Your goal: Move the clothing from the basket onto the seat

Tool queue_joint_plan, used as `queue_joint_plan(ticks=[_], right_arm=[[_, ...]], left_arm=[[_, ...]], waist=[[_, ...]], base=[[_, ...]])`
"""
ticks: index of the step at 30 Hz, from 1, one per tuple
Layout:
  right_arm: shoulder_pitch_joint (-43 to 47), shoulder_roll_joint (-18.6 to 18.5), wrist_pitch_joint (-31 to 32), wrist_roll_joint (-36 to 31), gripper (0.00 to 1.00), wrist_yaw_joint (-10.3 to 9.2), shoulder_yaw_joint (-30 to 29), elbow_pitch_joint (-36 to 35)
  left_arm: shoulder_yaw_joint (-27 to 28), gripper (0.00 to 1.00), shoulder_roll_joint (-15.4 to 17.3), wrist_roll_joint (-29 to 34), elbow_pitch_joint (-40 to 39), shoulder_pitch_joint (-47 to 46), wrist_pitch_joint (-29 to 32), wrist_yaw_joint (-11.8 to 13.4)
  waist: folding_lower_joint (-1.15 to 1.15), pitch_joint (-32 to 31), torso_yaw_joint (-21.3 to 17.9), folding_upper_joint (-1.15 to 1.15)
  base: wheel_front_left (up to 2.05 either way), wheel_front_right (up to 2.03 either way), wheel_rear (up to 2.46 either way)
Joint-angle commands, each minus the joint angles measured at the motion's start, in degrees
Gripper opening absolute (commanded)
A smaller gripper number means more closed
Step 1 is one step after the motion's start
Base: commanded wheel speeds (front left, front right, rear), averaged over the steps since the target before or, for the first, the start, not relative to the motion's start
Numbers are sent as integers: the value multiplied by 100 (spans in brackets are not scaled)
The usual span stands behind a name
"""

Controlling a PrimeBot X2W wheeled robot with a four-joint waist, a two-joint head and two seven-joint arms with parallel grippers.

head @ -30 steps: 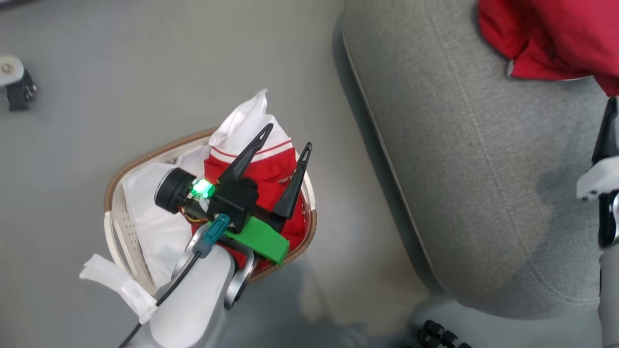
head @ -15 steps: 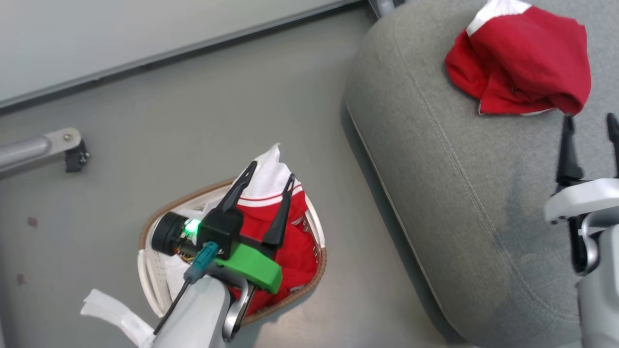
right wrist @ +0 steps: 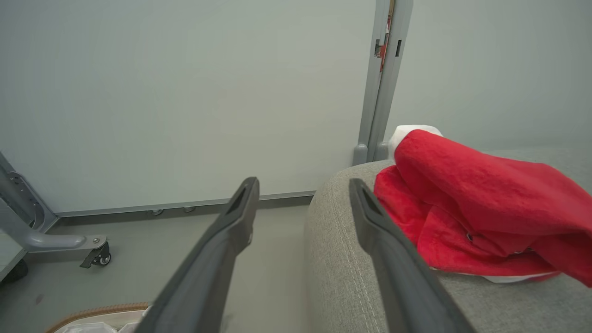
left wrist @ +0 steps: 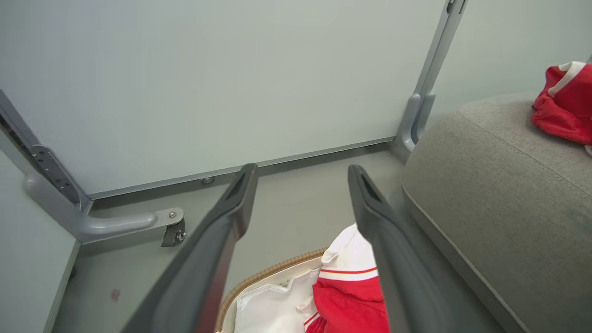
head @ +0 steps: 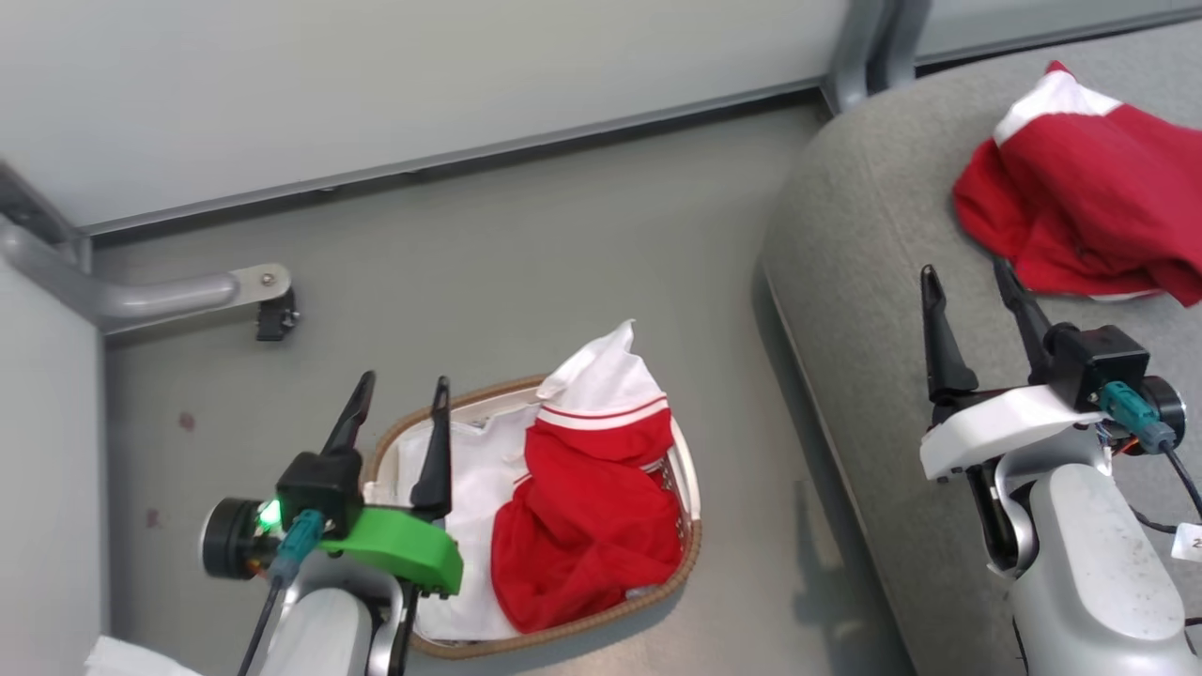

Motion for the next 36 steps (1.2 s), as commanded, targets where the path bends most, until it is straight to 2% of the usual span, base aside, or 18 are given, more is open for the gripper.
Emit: queue_joint_plan(ticks=[1, 11, 20, 30, 36], right_arm=[[103, 8, -12, 36, 100, -6, 27, 15], [340, 82, -11, 100, 100, -6, 240, 69], [747, 91, -11, 243, 100, -6, 376, 218], [1052, 91, -11, 352, 100, -6, 415, 296], [907, 91, -11, 308, 100, -6, 391, 217]], left_arm=[[106, 100, 4, 30, 22, 146, 3, 51], [715, 100, -1, 127, 63, 581, 3, 116], [940, 100, -1, 0, -104, 1110, 3, 10], [875, 100, -1, -172, -133, 1512, 3, 9], [737, 100, 0, -289, -65, 1319, 3, -74]], waist=[[0, -244, 272, 0], [0, -501, 515, 0], [0, -832, 445, 0], [0, -984, 357, 0], [0, -836, 337, 0]], base=[[0, 0, 0], [0, 0, 0], [0, 0, 0], [0, 0, 0], [0, 0, 0]])
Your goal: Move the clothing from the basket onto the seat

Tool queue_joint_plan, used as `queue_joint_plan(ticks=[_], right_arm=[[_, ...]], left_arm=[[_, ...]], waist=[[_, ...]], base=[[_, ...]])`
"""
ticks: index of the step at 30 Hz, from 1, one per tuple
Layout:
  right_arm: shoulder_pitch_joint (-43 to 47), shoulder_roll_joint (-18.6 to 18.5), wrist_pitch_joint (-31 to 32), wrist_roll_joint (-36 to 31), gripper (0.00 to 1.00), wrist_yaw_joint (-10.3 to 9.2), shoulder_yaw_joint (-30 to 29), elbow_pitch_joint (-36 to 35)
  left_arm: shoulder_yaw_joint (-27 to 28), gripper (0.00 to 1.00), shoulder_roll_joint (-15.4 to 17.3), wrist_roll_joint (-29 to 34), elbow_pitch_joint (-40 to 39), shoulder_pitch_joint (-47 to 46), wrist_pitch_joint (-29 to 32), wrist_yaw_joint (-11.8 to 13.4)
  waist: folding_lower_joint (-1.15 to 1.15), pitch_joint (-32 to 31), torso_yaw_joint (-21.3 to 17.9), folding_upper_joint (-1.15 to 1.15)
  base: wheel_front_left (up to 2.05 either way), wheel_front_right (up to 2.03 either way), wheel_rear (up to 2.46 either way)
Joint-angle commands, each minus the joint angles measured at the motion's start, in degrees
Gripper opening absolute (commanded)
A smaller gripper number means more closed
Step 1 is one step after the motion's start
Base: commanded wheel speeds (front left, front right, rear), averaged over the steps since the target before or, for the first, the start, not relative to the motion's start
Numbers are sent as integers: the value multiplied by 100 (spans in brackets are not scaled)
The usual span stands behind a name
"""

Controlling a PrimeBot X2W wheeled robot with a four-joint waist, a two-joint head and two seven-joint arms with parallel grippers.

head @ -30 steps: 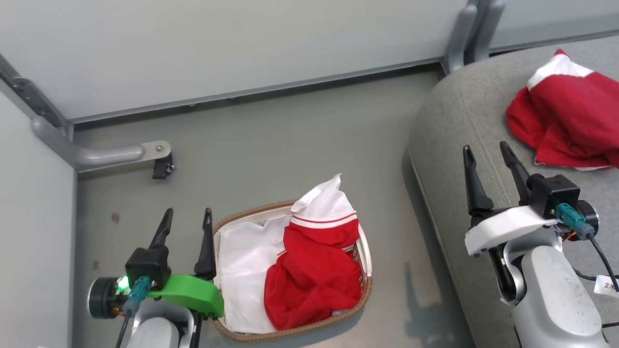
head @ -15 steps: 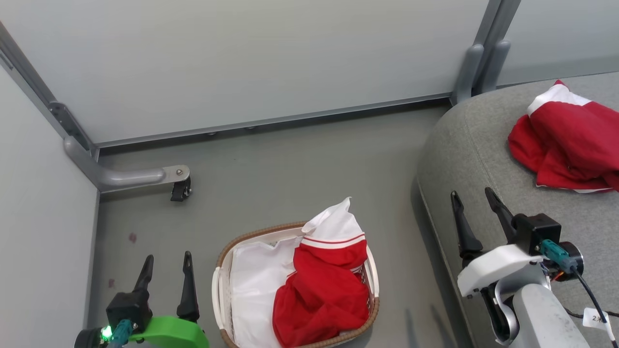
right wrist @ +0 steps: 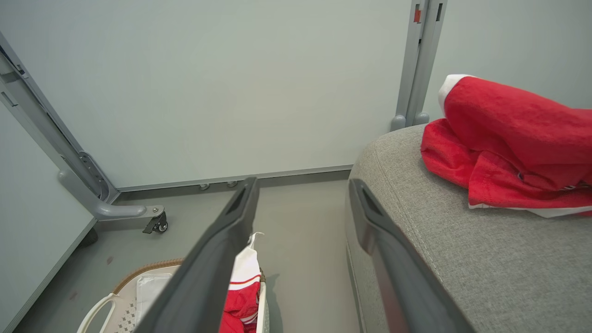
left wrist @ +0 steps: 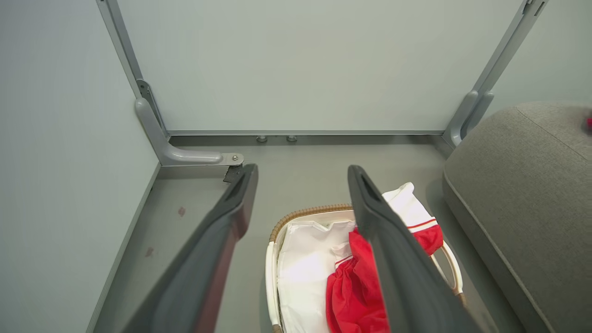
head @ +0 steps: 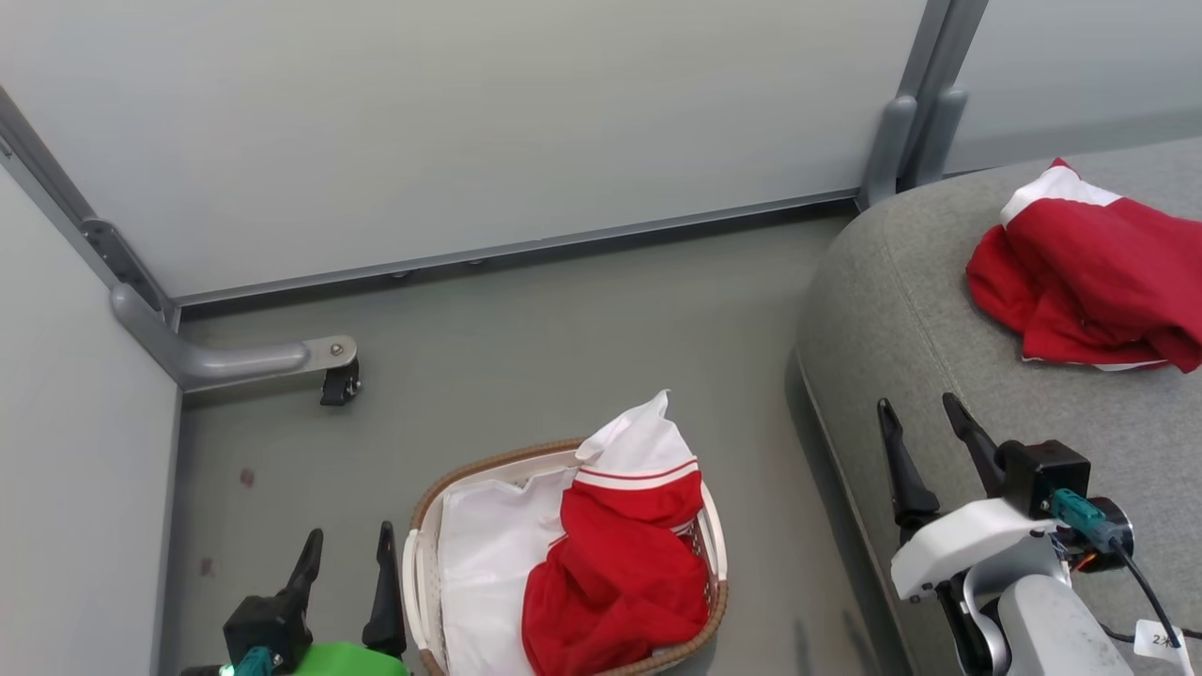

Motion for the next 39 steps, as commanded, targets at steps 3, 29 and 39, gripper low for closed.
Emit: queue_joint_plan(ticks=[3, 29, 39], right_arm=[[-177, -21, -11, -24, 100, -6, 10, -107], [-1715, -19, -11, 535, 100, -6, 723, -1402], [-2022, -16, -11, 777, 100, -6, 920, -1906]], left_arm=[[-120, 100, 10, -101, 66, -261, 3, -81], [-791, 100, 77, -595, 1605, -2839, 3, -350], [-1339, 100, 358, -916, 2421, -3770, 3, -352]], waist=[[0, 221, -27, 0], [0, 2786, -1100, 0], [0, 3644, -1382, 0]], base=[[0, 0, 0], [0, 0, 0], [0, 0, 0]])
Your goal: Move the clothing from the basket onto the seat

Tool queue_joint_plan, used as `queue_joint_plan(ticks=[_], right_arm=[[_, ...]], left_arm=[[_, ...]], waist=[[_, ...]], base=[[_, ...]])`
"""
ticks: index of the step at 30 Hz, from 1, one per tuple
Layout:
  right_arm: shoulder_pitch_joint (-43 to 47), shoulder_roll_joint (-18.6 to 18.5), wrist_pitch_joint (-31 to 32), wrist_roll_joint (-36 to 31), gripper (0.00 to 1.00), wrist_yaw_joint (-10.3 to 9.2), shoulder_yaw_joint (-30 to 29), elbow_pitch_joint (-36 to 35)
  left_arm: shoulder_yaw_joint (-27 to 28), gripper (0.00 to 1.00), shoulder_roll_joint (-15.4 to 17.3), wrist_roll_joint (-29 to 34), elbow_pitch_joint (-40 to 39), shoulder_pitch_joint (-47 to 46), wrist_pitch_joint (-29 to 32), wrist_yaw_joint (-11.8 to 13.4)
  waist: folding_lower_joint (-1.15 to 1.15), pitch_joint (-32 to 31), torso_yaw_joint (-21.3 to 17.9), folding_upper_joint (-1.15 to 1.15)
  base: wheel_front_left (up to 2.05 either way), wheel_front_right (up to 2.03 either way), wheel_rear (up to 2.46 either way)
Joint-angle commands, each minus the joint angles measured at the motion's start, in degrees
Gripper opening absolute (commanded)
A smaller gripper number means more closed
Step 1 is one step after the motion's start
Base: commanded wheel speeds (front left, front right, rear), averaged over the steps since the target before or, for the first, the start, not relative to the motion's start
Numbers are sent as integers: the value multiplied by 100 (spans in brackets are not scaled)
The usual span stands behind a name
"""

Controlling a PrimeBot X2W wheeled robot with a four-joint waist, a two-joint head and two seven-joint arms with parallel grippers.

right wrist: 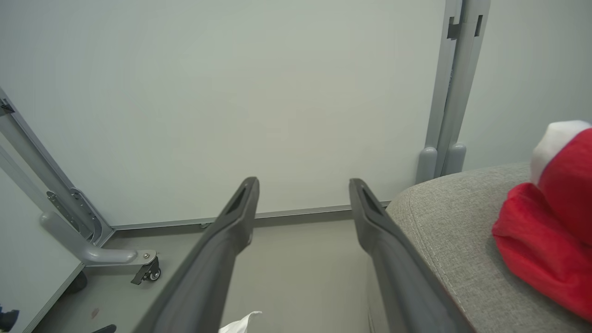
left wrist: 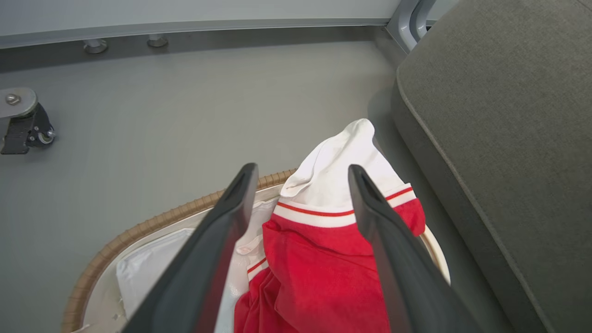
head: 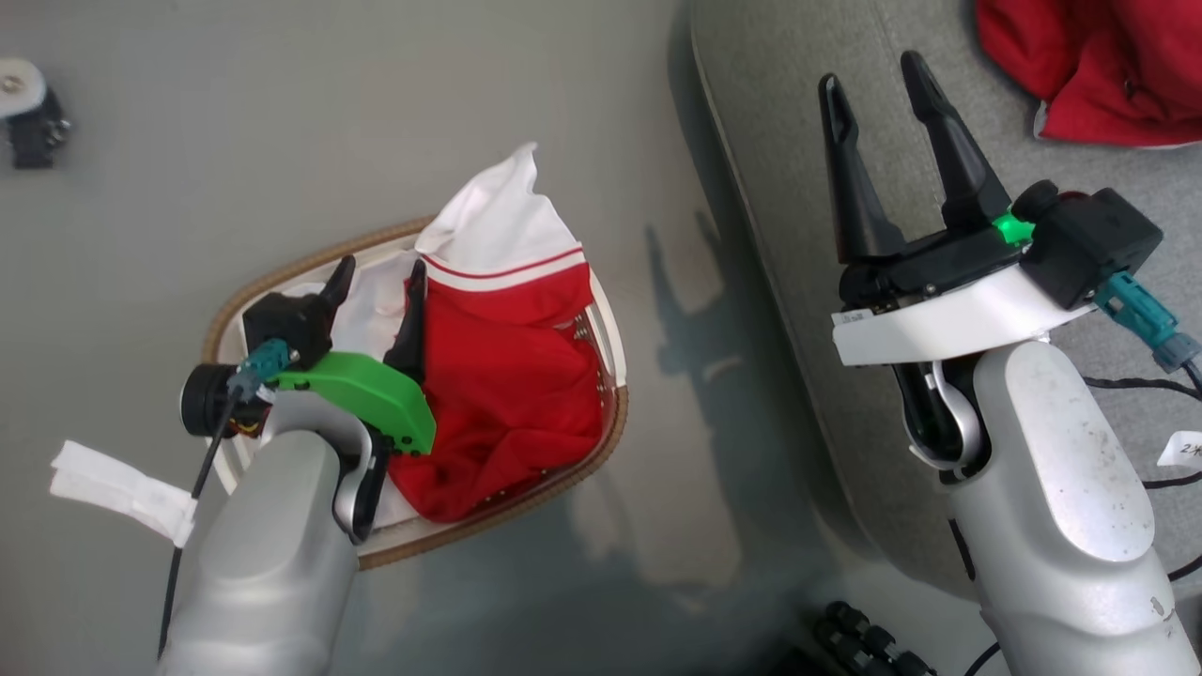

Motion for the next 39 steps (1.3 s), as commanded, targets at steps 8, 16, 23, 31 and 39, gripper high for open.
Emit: queue_joint_plan(ticks=[8, 16, 23, 31, 39], right_arm=[[-281, -12, -11, 253, 100, -6, 104, -222], [-407, -10, -11, 264, 100, -6, 275, -378], [-520, -13, -11, 295, 100, -6, 386, -448], [-578, -13, -11, 296, 100, -6, 424, -491], [-551, -14, -11, 275, 100, -6, 475, -313]], left_arm=[[-414, 100, 245, -467, 749, -725, 2, -27], [-840, 100, 392, -891, 1455, -1159, 27, -26], [-1171, 100, 420, -1317, 1809, -1341, 119, -26], [-1673, 100, 391, -1954, 1683, -1261, 412, -27], [-2432, 0, 531, -2538, 1271, -1049, 444, -27]], waist=[[-1, 1046, -405, 0], [-1, 1449, -487, 0], [-1, 1664, -509, 0], [-1, 1744, -476, 0], [-1, 1524, -440, 0]], base=[[0, 0, 0], [0, 0, 0], [0, 0, 0], [0, 0, 0], [0, 0, 0]])
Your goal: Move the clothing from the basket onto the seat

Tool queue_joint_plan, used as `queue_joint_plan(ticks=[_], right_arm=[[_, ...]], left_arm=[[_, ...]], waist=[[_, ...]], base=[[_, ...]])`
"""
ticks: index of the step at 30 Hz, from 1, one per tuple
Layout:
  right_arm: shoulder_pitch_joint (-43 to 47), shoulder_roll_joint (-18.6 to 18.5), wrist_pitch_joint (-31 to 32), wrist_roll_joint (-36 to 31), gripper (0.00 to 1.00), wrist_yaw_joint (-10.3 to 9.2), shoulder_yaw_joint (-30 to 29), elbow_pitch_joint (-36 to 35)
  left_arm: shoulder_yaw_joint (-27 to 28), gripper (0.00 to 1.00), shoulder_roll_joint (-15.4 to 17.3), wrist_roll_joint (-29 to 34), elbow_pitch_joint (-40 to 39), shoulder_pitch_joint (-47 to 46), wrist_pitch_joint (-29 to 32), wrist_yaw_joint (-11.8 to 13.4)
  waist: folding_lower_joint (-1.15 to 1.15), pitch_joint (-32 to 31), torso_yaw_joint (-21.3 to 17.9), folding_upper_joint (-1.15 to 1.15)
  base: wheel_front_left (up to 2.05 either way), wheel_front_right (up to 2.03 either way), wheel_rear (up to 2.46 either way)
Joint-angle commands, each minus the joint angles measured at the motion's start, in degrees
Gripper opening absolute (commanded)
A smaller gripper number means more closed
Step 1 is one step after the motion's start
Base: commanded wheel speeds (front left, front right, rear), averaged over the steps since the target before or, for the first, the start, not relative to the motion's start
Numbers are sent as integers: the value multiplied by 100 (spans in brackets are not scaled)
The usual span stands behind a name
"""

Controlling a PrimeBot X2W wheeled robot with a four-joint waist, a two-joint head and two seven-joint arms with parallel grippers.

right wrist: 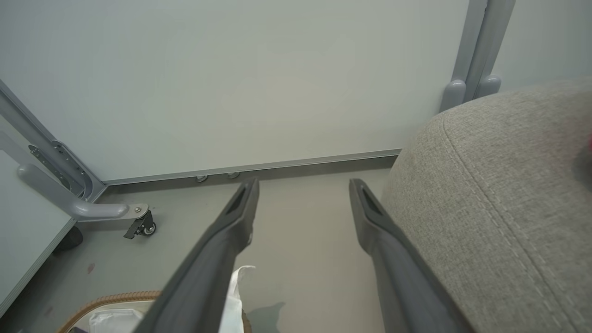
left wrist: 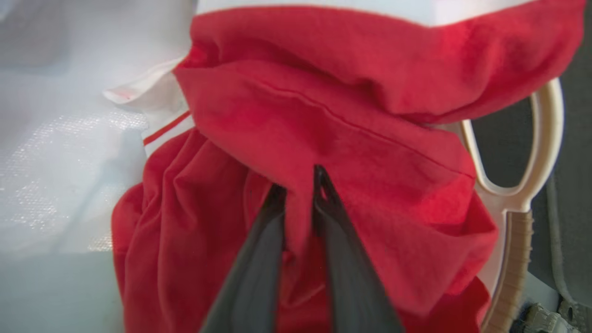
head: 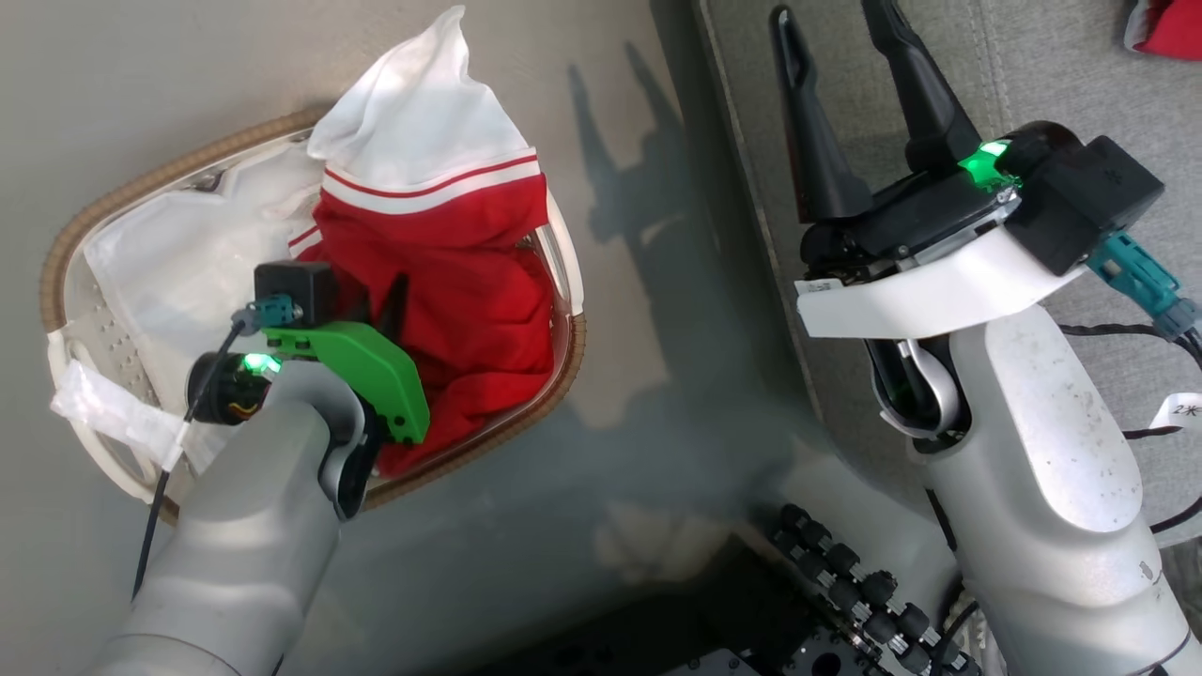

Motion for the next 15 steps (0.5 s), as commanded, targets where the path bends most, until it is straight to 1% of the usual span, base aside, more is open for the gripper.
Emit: queue_joint_plan(ticks=[1, 3, 8, 15], right_arm=[[-13, -19, -11, -9, 100, -6, 14, 35], [19, -19, -11, -34, 100, -6, 23, 97], [143, -19, -11, -110, 100, -6, 26, 252], [370, -20, -11, -265, 100, -6, -31, 511]], left_arm=[[-94, 0, 68, -112, -45, 94, -59, -26], [-231, 0, 86, -231, -82, 154, -145, -26], [-557, 0, 10, -527, -150, 371, -314, -26], [-807, 0, -89, -870, -401, 714, -467, -26]], waist=[[-1, -157, -7, 0], [-1, -309, -5, 0], [-1, -756, 67, 0], [-1, -1483, 351, 0]], base=[[0, 0, 0], [0, 0, 0], [0, 0, 0], [0, 0, 0]])
